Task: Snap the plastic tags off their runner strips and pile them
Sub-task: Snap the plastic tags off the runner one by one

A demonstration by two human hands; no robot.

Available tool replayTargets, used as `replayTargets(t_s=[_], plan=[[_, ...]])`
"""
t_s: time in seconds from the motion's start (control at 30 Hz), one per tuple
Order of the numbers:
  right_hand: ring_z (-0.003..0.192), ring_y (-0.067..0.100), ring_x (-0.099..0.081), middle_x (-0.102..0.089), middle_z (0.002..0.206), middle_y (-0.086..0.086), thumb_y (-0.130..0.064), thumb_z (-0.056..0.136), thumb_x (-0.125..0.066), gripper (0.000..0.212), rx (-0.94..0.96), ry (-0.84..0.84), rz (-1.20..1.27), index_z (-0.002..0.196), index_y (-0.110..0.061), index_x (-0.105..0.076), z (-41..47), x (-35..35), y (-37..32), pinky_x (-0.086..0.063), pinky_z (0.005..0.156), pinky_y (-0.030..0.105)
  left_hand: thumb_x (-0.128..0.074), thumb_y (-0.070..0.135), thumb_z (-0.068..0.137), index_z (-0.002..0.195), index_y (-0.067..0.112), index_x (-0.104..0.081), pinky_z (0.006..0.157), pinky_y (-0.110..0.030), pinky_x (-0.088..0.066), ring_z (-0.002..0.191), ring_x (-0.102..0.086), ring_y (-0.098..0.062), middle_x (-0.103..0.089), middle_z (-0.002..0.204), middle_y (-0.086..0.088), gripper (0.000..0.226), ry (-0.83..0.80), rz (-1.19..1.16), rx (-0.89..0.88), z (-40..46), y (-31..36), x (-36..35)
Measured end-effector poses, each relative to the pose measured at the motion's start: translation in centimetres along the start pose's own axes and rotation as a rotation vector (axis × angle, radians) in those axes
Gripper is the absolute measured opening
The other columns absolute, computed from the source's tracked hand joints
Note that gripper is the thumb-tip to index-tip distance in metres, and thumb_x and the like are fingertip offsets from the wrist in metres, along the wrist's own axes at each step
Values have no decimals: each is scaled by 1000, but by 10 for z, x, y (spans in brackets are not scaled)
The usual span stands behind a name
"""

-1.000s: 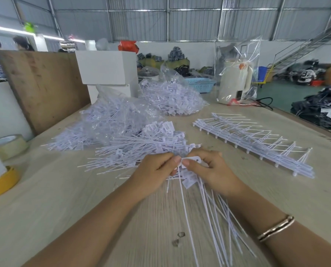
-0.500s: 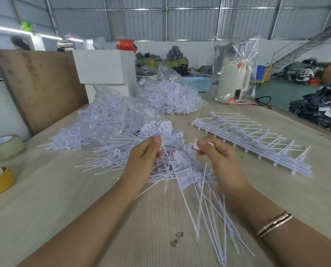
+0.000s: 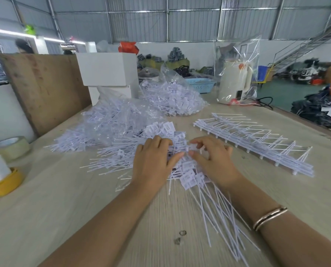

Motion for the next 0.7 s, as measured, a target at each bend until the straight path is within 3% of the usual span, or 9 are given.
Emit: replayTargets(t_s=[0.07, 0.13, 0.2, 0.27, 0.37, 0.5, 0.57, 0.63, 0.7], plan=[[85, 1, -47, -53, 89, -17, -28, 91, -57, 11, -26, 137, 86, 100, -27, -62, -1, 25, 0, -36, 86, 31, -31, 52, 92, 86, 16, -59, 71, -35, -40, 77, -55, -21, -57, 81, 0, 46, 70, -57, -25, -3, 4, 17], [70, -4, -51, -58, 78, -13, -24, 92, -55, 12, -137, 160, 179, 83, -23, -61, -2, 51, 8, -39, 70, 15, -34, 45, 96, 63, 21, -45, 60, -33, -41, 58, -49, -20, -47, 60, 4, 43, 52, -40, -57, -8, 13, 34], [65, 6, -57, -63, 70, -2, -33, 94, -50, 31, -274, -38, 37, 70, -18, -64, -4, 68, 19, -41, 61, 20, -28, 53, 95, 52, 19, -36, 55, -28, -43, 49, -46, -19, -40, 49, 5, 55, -138, -62, -27, -13, 24, 39], [67, 15, -62, -65, 68, 0, -45, 94, -43, 45, -392, -343, -205, 63, -21, -67, -18, 73, 30, -44, 65, 27, -23, 63, 91, 49, 15, -38, 57, -27, -46, 44, -43, -16, -38, 45, 2, 65, -382, -86, 24, -22, 35, 33], [67, 14, -61, -67, 72, 1, -38, 92, -46, 40, -420, -626, -333, 61, -23, -66, -43, 62, 38, -47, 69, 29, -17, 68, 90, 47, 14, -35, 54, -26, -39, 42, -38, -16, -34, 44, 0, 70, -605, -58, 34, -37, 55, 20], [46, 7, -49, -59, 54, -2, -14, 90, -44, 35, -429, -716, -41, 59, -18, -60, -59, 30, 20, -41, 51, 19, -19, 69, 89, 56, 12, -50, 52, -26, -31, 57, -51, -20, -49, 56, -8, 74, -700, 4, 86, -44, 70, 3], [41, 9, -42, -54, 53, 2, -4, 85, -42, 30, -420, -744, 127, 63, -6, -61, -59, 19, 5, -33, 45, 18, -28, 74, 85, 62, 14, -53, 50, -26, -29, 61, -52, -20, -53, 63, -5, 69, -725, 11, 114, -44, 74, -4], [41, 7, -39, -55, 53, 1, 0, 81, -41, 27, -402, -766, 253, 79, 4, -67, -60, 15, -4, -31, 44, 16, -39, 72, 83, 81, 15, -60, 56, -27, -32, 80, -59, -23, -62, 85, -5, 61, -737, 45, 95, -42, 76, -7], [43, 5, -39, -61, 55, -8, 2, 81, -37, 35, -379, -782, 338, 82, -7, -72, -62, 17, -9, -31, 44, 14, -42, 58, 91, 103, 14, -60, 67, -28, -33, 102, -59, -28, -62, 108, -8, 50, -751, 121, 54, -42, 75, -8]])
Point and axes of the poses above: each hand's wrist, its own z-axis towards the middle knuckle, its own x-axis out of the back of the hand, y = z × x, the point moved 6 cm from there along z, towards the middle knuckle
